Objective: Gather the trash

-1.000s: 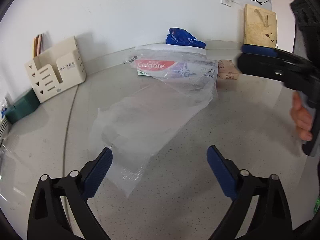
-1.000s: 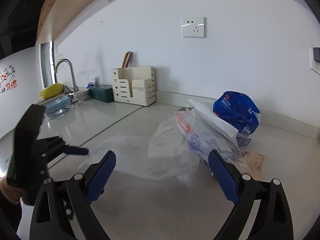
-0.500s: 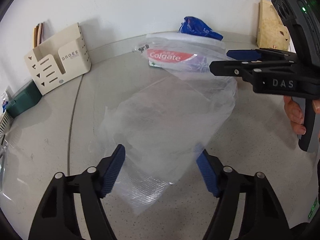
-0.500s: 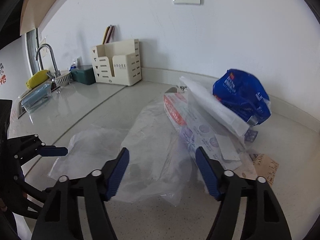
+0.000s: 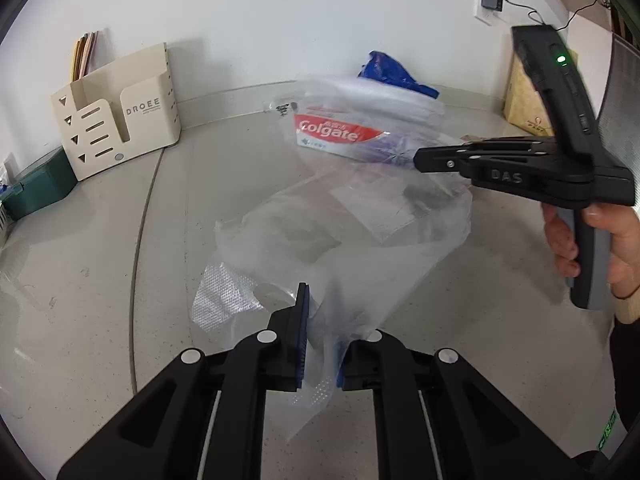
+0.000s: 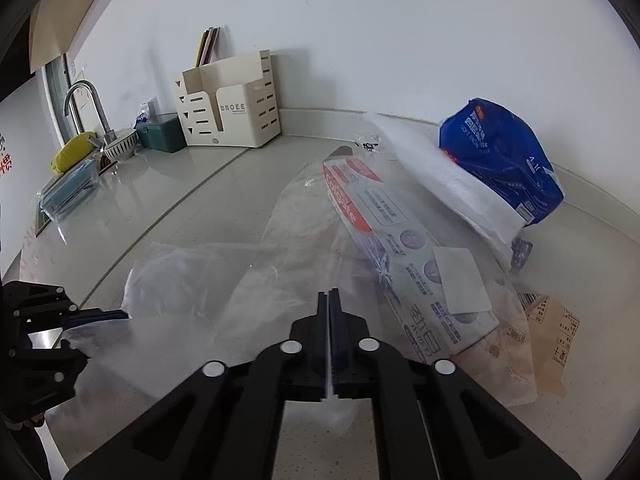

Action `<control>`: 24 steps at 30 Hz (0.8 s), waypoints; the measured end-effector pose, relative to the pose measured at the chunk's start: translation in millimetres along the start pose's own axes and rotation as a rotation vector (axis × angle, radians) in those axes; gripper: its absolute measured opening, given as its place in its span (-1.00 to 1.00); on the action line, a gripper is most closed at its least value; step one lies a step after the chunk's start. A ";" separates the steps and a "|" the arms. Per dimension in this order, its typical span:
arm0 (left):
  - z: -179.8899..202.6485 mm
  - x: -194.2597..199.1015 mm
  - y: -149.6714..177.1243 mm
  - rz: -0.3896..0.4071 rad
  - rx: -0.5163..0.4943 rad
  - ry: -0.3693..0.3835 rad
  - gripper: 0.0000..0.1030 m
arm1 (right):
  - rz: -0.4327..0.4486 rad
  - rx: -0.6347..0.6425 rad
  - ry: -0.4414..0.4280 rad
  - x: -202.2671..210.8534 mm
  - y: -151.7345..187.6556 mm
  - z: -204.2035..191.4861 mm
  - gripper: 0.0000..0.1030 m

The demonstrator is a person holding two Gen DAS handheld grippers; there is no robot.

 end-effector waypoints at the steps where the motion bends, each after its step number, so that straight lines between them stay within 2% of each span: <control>1: 0.0 2.3 0.4 0.007 -0.003 -0.001 -0.78 | 0.000 0.001 0.009 0.4 0.7 0.0 -0.89; 6: -2.7 15.4 4.4 0.033 -0.004 -0.001 -0.78 | 0.030 -0.018 -0.023 9.5 3.2 0.7 -0.90; 16: -18.8 52.5 12.7 0.097 0.038 -0.017 -0.78 | 0.151 -0.004 -0.001 67.9 16.1 1.6 -0.90; 20: -22.5 58.7 16.3 0.101 0.044 -0.027 -0.78 | 0.163 -0.004 0.028 79.3 17.9 4.6 -0.87; 22: -23.1 59.8 18.0 0.100 0.046 -0.023 -0.78 | 0.153 -0.024 0.026 77.5 16.1 9.6 -0.74; 24: -23.4 60.1 19.7 0.095 0.044 -0.027 -0.78 | 0.137 -0.034 0.014 72.9 13.6 12.1 -0.36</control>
Point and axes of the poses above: each gripper's, at about its wrist camera, not at the fingertips, and x roughly against the way its jaws point, z to its right, y to its underside, the point moved 2 cm from there along -x, roughly the way its jaws point, and after that the axes turned 6 degrees about x, right-handed, at the moved point
